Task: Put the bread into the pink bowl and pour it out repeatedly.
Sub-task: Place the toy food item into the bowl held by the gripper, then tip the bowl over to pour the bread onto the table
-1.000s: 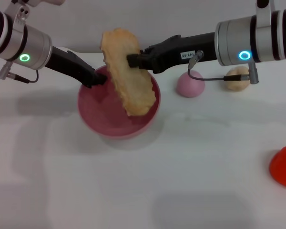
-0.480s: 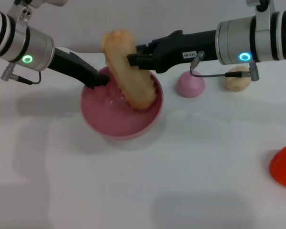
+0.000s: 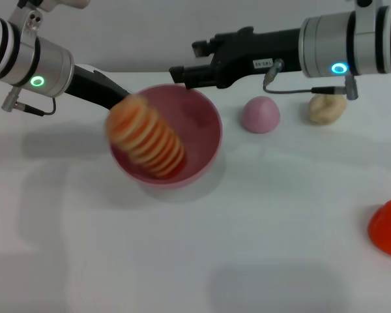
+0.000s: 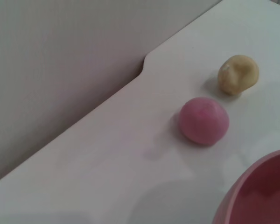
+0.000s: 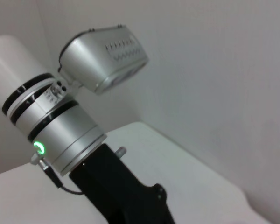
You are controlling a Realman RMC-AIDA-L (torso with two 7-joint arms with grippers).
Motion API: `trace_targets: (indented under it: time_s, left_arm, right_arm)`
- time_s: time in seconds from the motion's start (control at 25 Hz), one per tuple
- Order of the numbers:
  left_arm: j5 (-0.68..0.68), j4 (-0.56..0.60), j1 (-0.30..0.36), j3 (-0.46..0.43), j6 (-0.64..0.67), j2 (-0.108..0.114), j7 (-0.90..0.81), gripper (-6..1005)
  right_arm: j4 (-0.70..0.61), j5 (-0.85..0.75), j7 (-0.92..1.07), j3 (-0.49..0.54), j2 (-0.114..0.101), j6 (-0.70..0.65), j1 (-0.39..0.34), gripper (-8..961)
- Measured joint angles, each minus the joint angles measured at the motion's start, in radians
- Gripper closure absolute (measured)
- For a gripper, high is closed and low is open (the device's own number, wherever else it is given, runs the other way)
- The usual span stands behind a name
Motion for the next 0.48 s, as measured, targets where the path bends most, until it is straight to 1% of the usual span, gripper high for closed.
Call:
trace_targets:
  time_s: [0.12,0.2,0.36,0.48]
  left_arm:
    - [0.0,-0.002,0.001,0.0,-0.008,-0.001,0.0,921]
    - [0.0,-0.003,0.002,0.0,-0.011,-0.003,-0.001,921]
    - [0.0,-0.004,0.003,0.0,-0.015,-0.011,-0.004,921]
    - [0.0,-0.005,0.005,0.002,-0.03,-0.017,-0.012,921]
  right_arm:
    - [-0.047,0.0,-0.063,-0.003,0.002,-0.039,-0.026,295]
    - [-0.076,0.002,-0.108,-0.008,0.004,-0.098,-0.047,237]
    - [-0.079,0.062,-0.192,-0.007,0.007,-0.183,-0.069,240]
    - [-0.07,0.182,-0.321,0.002,0.007,-0.245,-0.105,241]
